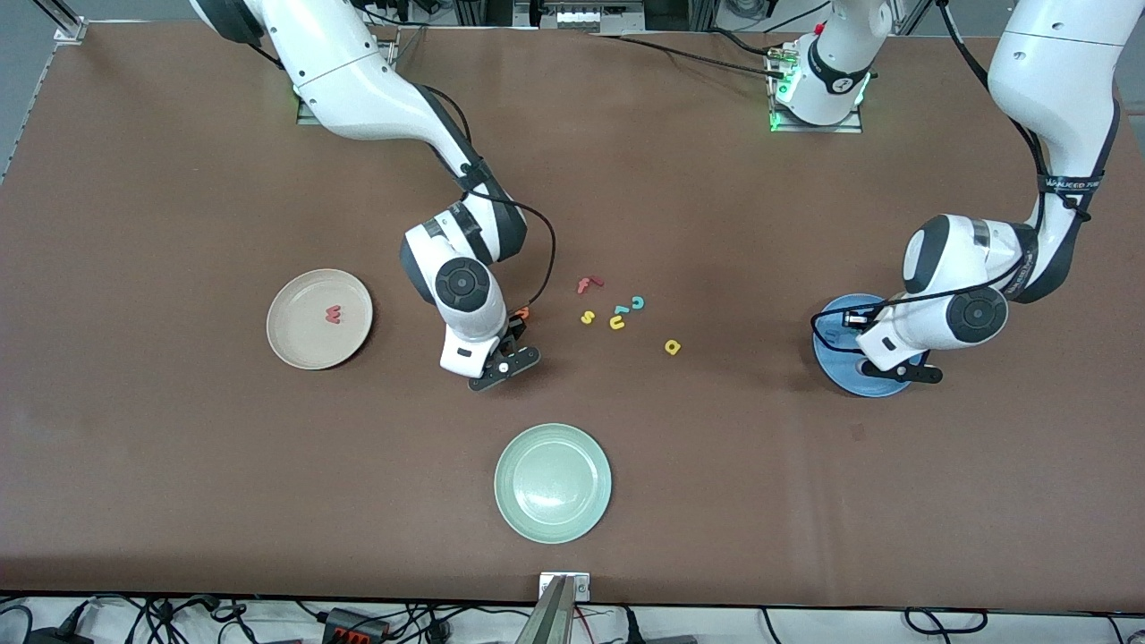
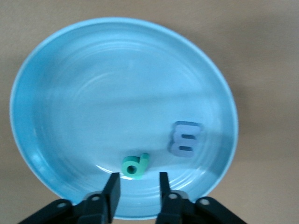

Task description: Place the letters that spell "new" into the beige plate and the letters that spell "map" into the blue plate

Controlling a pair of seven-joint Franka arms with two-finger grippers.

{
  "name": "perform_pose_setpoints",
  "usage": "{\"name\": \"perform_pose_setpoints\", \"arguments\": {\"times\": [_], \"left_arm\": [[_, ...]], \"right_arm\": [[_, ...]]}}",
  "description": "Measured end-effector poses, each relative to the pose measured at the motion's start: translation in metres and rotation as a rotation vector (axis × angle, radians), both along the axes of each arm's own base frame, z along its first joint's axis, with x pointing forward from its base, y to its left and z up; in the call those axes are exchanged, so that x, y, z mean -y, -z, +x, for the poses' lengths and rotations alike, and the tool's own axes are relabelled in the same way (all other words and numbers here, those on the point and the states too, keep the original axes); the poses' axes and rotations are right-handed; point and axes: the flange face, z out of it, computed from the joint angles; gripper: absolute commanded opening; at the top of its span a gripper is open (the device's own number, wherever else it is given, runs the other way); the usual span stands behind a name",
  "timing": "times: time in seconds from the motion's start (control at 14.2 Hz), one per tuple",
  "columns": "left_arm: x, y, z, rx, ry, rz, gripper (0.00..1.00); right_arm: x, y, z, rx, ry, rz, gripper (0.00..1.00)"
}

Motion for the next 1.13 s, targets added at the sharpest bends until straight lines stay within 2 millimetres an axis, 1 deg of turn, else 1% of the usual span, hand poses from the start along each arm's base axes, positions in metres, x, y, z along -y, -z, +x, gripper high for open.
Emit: {"name": "perform_pose_setpoints", "arguments": {"times": [0.07,0.14,0.21,0.28,0.35,0.42,0.49,0.56,0.71,0.78,0.85,0.92,0.99,1.06,1.13], "left_arm": [[0.006,-0.005,0.002,0.01,0.01,-0.004,1.0],[0.016,-0.014,0.006,0.025,0.025,-0.011,1.0],[0.032,-0.027,0.011,0.041,0.049,-0.02,1.0],[0.053,-0.042,0.016,0.056,0.079,-0.032,1.0],[0.08,-0.057,0.019,0.074,0.118,-0.05,1.0],[0.109,-0.068,0.02,0.092,0.159,-0.068,1.0],[0.136,-0.074,0.018,0.103,0.197,-0.083,1.0],[0.16,-0.075,0.015,0.11,0.231,-0.095,1.0],[0.204,-0.067,0.011,0.148,0.296,-0.13,1.0],[0.227,-0.058,0.007,0.171,0.339,-0.143,1.0],[0.249,-0.045,0.0,0.188,0.398,-0.138,1.0],[0.265,-0.032,-0.005,0.205,0.439,-0.129,1.0],[0.275,-0.019,-0.007,0.226,0.454,-0.134,1.0],[0.281,-0.008,-0.007,0.251,0.458,-0.155,1.0],[0.285,0.003,-0.007,0.272,0.456,-0.181,1.0]], "right_arm": [[0.0,0.0,0.0,0.0,0.0,0.0,0.23],[0.0,0.0,0.0,0.001,0.0,0.0,0.19],[0.0,-0.001,0.001,0.002,0.001,0.0,0.17],[0.002,-0.001,0.002,0.003,0.003,-0.001,0.17],[0.004,-0.001,0.004,0.005,0.006,-0.002,0.14],[0.006,-0.002,0.006,0.007,0.01,-0.004,0.14],[0.009,-0.005,0.008,0.009,0.016,-0.007,0.14],[0.013,-0.01,0.01,0.004,0.025,-0.011,0.14],[0.027,-0.03,0.017,-0.014,0.061,-0.031,0.14],[0.041,-0.042,0.023,-0.03,0.09,-0.045,0.14],[0.061,-0.056,0.03,-0.048,0.123,-0.056,0.14],[0.085,-0.069,0.036,-0.062,0.159,-0.062,0.14],[0.115,-0.078,0.04,-0.076,0.203,-0.065,0.14],[0.149,-0.083,0.039,-0.092,0.244,-0.067,0.14],[0.18,-0.084,0.034,-0.113,0.283,-0.07,0.14]]}}
